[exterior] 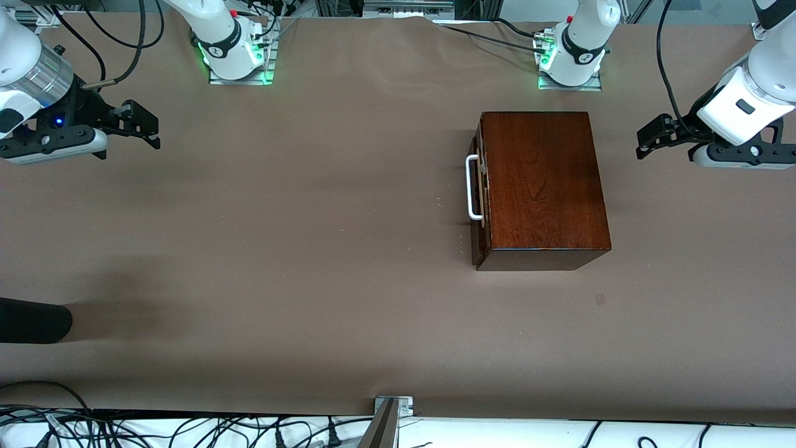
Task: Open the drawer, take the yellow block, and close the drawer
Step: 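Move the left gripper toward the white drawer handle of the wooden box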
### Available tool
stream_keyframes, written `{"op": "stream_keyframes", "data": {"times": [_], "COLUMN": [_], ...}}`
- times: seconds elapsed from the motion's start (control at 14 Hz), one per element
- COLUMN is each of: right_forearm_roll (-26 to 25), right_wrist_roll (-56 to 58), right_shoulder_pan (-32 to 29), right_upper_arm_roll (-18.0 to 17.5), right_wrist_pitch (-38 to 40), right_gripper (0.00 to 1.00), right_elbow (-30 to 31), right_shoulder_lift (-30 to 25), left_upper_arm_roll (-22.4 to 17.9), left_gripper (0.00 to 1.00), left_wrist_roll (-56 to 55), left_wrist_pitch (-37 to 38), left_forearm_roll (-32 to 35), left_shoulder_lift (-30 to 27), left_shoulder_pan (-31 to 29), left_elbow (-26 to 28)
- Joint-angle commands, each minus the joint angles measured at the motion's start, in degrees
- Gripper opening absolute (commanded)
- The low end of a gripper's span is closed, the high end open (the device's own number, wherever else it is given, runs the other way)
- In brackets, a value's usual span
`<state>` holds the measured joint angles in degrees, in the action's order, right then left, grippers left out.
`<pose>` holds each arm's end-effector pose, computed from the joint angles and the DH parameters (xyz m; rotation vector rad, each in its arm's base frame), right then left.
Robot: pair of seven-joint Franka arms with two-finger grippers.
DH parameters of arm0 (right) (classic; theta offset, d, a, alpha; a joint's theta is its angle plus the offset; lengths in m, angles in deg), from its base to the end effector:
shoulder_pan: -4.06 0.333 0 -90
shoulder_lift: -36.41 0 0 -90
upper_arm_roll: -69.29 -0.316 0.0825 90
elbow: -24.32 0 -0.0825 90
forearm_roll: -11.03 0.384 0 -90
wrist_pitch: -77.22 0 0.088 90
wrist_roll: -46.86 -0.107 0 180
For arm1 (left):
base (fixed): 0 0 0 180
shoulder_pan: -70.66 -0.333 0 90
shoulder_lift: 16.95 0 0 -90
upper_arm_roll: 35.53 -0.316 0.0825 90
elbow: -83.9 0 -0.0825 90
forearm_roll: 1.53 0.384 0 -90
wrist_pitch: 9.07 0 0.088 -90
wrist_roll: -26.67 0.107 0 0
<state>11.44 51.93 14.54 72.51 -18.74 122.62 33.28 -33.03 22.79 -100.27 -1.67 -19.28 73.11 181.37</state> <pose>0.5401 0.0687 0.5948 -3.1131 -0.3353 -0.0211 0.5378 -0.0473 0.5870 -3.1350 0.0289 0.1077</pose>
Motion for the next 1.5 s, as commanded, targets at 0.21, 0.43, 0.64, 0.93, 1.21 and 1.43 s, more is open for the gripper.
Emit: {"op": "stream_keyframes", "data": {"times": [0.21, 0.43, 0.64, 0.93, 1.21, 1.43], "right_forearm_roll": [-0.5, -0.5, -0.5, -0.5, -0.5, -0.5], "right_wrist_roll": [-0.7, -0.6, -0.7, -0.6, -0.6, -0.7], "right_shoulder_pan": [-0.4, -0.4, -0.4, -0.4, -0.4, -0.4], "right_upper_arm_roll": [-0.2, -0.2, -0.2, -0.3, -0.3, -0.3], "right_wrist_pitch": [0.5, 0.5, 0.6, 0.7, 1.0, 1.0], "right_gripper": [1.0, 1.0, 1.0, 1.0, 1.0, 1.0], "right_elbow": [-0.7, -0.7, -0.7, -0.7, -0.7, -0.7], "right_shoulder_lift": [0.1, 0.1, 0.1, 0.0, 0.0, 0.0], "left_upper_arm_roll": [0.0, 0.0, 0.0, 0.1, 0.1, 0.3], "left_gripper": [1.0, 1.0, 1.0, 1.0, 1.0, 1.0], "left_wrist_roll": [-0.3, -0.4, -0.3, -0.3, -0.2, 0.2], "left_wrist_pitch": [1.2, 1.2, 1.9, 2.9, 5.6, 5.9], "left_forearm_roll": [-0.1, -0.1, -0.1, -0.1, 0.0, 0.0], "left_shoulder_lift": [0.9, 0.9, 0.9, 1.0, 2.4, 2.7], "left_shoulder_pan": [0.5, 0.4, 0.4, 0.5, 0.7, 0.8], "left_elbow": [-2.0, -1.9, -1.9, -2.8, -4.0, -4.4]}}
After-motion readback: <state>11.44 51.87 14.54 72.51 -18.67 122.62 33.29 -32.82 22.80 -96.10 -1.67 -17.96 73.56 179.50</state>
